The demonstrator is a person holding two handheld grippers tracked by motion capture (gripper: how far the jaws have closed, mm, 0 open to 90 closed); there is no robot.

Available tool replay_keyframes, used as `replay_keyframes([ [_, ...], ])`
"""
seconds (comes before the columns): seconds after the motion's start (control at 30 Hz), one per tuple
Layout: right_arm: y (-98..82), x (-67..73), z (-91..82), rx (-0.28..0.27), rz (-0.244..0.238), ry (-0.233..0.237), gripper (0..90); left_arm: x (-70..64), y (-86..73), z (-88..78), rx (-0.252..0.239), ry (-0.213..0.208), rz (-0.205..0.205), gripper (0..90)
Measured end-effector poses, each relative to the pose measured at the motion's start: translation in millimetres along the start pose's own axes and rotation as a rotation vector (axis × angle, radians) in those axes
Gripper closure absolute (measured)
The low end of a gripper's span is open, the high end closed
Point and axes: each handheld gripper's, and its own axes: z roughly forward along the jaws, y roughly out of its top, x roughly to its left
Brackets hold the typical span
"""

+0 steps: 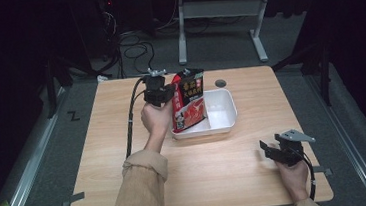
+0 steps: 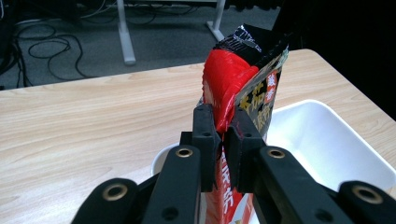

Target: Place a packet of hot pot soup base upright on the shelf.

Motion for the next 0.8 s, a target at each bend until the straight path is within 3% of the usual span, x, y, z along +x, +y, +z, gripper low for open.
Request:
replay_keyframes([
  [0.23,0.1,0.2,0.0,0.002,-0.001,-0.002,32.3,10.0,-2.0,2.6,0.04,0.044,0.017,83.5],
  [0.43,0.1,-0.2,-0.1,0.003,-0.001,-0.002,32.3,11.8,-2.5,3.3,0.028,0.027,0.023,80.9],
  [0.6,0.1,0.0,0.1,0.003,-0.004,-0.004,32.3,18.8,-8.5,5.4,0.04,0.011,-0.006,75.4],
  [0.8,0.0,-0.1,-0.1,0.0,0.0,0.001,32.3,32.1,-13.1,5.9,0.048,-0.01,-0.045,76.3],
])
